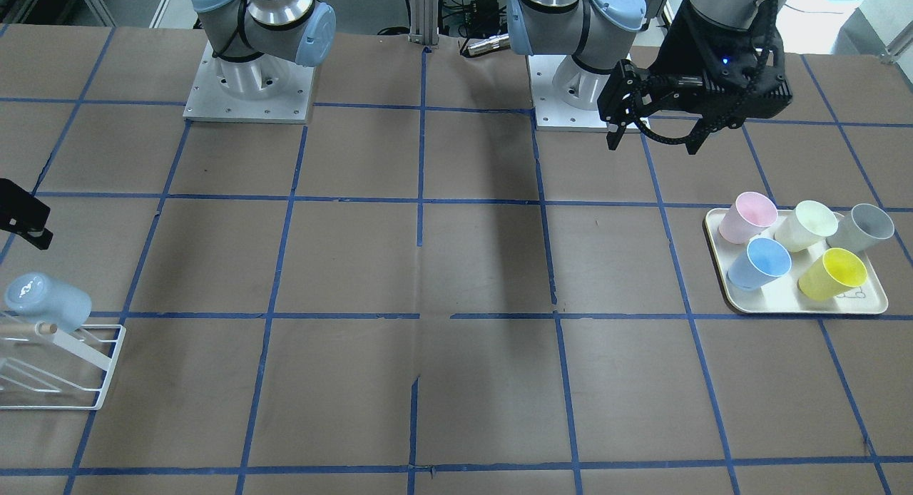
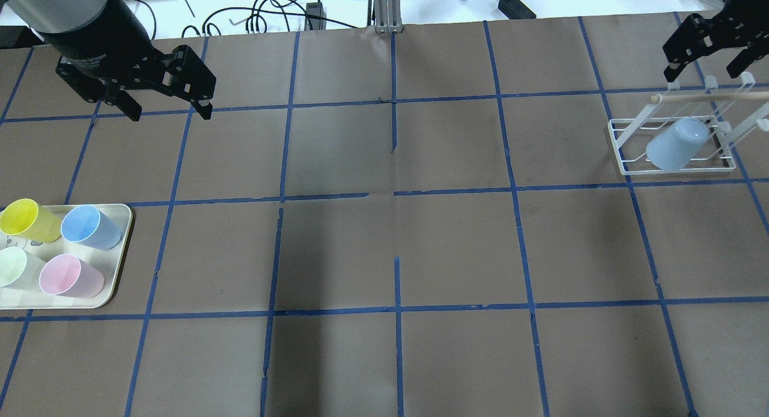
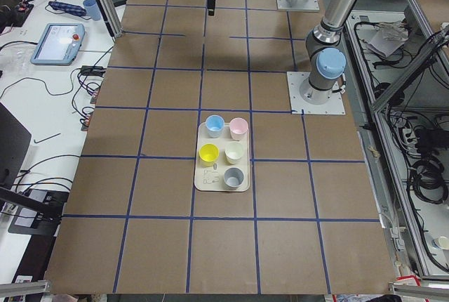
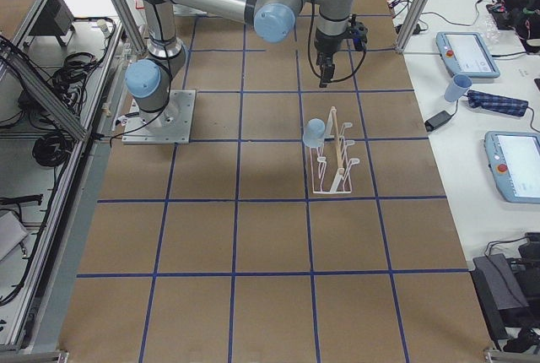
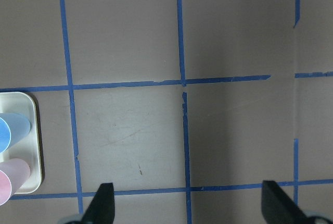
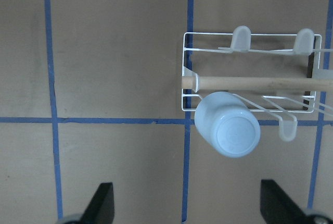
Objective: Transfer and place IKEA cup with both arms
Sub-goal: 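Move the right gripper over the light blue cup on the wire rack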
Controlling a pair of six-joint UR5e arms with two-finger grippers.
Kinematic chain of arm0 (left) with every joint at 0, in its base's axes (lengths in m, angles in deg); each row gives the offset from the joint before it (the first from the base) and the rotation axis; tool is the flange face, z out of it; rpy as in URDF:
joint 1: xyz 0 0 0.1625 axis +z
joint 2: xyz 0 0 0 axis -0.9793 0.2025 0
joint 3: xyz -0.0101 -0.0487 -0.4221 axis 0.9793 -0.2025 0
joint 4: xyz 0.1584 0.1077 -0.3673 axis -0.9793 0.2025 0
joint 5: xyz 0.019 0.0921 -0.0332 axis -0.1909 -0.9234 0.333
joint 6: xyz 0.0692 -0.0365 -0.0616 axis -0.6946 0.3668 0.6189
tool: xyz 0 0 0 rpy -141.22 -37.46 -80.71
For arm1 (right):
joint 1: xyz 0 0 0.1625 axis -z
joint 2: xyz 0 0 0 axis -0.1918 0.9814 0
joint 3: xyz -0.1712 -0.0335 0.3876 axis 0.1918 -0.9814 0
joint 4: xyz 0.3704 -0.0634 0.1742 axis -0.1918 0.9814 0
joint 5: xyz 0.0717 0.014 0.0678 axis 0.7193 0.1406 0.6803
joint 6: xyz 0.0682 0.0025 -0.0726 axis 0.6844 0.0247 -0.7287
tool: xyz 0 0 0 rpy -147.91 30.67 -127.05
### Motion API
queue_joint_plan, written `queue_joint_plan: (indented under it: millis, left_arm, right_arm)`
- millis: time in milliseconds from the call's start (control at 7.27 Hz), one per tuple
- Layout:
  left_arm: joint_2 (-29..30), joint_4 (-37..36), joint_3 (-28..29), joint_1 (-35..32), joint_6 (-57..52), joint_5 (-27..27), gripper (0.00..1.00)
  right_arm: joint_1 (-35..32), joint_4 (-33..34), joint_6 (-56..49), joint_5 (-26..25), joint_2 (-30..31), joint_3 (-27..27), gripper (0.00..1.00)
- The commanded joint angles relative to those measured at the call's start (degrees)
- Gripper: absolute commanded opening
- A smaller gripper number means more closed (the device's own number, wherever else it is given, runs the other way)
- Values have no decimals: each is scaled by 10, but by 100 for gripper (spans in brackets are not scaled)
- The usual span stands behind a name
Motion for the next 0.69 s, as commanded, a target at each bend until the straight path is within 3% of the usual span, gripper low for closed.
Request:
queue_joint_plan:
  millis: [0, 550]
  left_arm:
    - [0, 0, 0, 0, 0, 0, 100]
    - [-1, 0, 0, 1, -1, 0, 100]
  right_arm:
    - [25, 24, -34, -1, -40, 8, 97]
    - [50, 117, -68, -7, -56, 98, 98]
